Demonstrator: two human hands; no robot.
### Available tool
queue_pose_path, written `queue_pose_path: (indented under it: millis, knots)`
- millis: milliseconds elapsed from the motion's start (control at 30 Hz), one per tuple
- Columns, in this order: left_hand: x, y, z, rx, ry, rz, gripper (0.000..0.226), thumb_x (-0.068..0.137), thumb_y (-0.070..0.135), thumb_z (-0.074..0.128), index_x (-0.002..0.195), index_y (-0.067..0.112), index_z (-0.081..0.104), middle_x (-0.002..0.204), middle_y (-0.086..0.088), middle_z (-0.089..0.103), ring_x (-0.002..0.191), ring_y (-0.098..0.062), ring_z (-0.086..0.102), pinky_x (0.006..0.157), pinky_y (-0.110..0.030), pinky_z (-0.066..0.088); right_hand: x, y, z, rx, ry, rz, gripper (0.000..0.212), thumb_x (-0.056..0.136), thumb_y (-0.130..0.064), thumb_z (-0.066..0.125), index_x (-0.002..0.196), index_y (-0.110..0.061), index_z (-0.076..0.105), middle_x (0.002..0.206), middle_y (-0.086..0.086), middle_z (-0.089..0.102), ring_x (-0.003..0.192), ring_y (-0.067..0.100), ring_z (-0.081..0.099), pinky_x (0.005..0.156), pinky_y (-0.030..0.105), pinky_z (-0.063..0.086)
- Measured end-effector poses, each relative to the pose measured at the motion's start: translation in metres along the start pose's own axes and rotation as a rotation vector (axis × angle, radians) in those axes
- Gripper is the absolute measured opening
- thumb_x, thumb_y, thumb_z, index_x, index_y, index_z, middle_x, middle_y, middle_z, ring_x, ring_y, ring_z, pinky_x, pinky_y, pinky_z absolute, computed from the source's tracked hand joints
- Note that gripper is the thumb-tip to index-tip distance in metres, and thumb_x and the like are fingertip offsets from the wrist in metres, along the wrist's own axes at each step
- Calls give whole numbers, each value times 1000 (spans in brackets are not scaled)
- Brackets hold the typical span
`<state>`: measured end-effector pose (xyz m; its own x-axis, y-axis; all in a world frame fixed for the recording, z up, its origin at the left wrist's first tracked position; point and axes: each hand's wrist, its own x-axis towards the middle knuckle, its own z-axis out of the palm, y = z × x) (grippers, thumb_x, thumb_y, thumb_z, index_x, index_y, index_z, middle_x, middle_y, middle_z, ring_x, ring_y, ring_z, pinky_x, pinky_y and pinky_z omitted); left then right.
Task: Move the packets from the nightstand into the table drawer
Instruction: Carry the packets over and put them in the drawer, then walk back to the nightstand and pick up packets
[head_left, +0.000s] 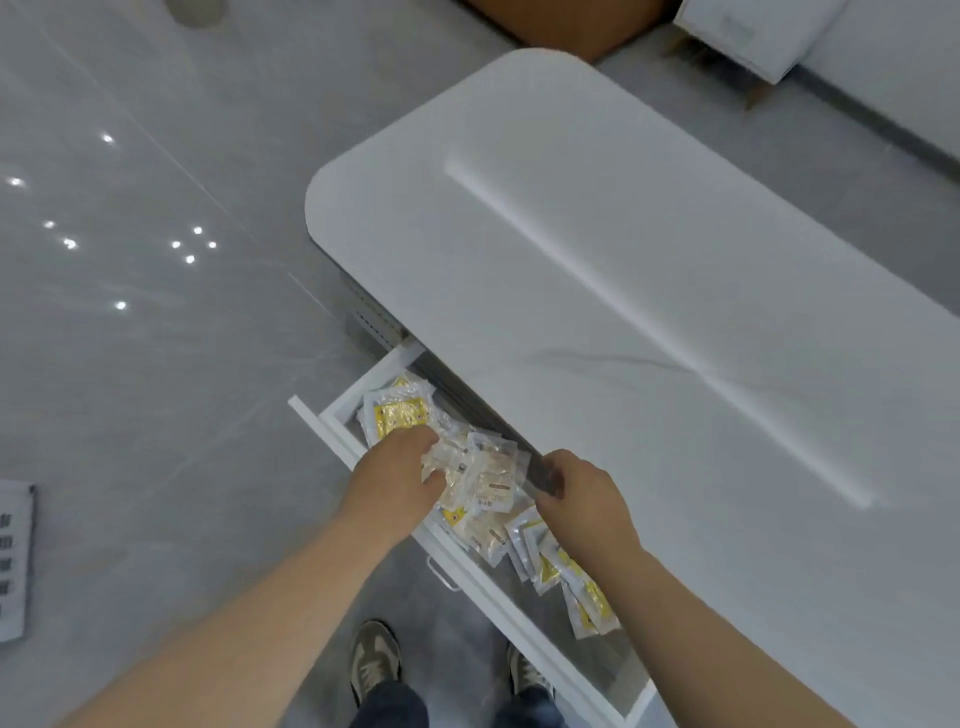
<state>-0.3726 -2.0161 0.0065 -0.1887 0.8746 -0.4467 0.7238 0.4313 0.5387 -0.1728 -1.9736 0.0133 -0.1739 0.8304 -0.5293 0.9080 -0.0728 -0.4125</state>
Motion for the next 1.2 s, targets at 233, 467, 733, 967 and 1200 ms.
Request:
queue_pose_path:
  millis: [233,467,733,967,1200]
  knots:
    - [-56,112,-123,-12,102,200,39,92,24,56,130,20,51,127,3,54,110,-13,54,91,-24,42,-77,-67,-155,13,232,-81,42,91,-23,55,133,-21,49,126,-1,57,111,14,57,91,28,46]
    - [-119,249,-231,86,179,513,41,92,34,55,131,23,48,126,7,54,111,-10,54,90,-22,42,-192,-112,-300,5,521,-185,41,92,-24,54,133,-24,48,127,-6,56,112,10,55,94,27,45]
    - [-213,409,-258,90,248,849,40,91,32,57,129,23,49,124,8,55,113,-11,52,93,-25,41,-318,-60,-421,-66,797,-166,44,92,-26,55,134,-23,47,131,-5,54,116,11,53,96,28,44]
    - [-299,520,-196,92,242,1015,38,90,34,58,127,26,50,123,10,55,111,-9,53,93,-26,44,-427,49,-477,-90,931,-110,45,92,-27,56,136,-22,47,130,-4,55,114,10,54,95,27,46]
    - [-387,634,-92,73,168,1122,37,89,32,60,124,23,52,123,8,56,109,-10,53,91,-25,43,-539,186,-515,-127,1012,24,45,91,-29,57,134,-22,48,125,-5,58,108,11,57,91,26,47]
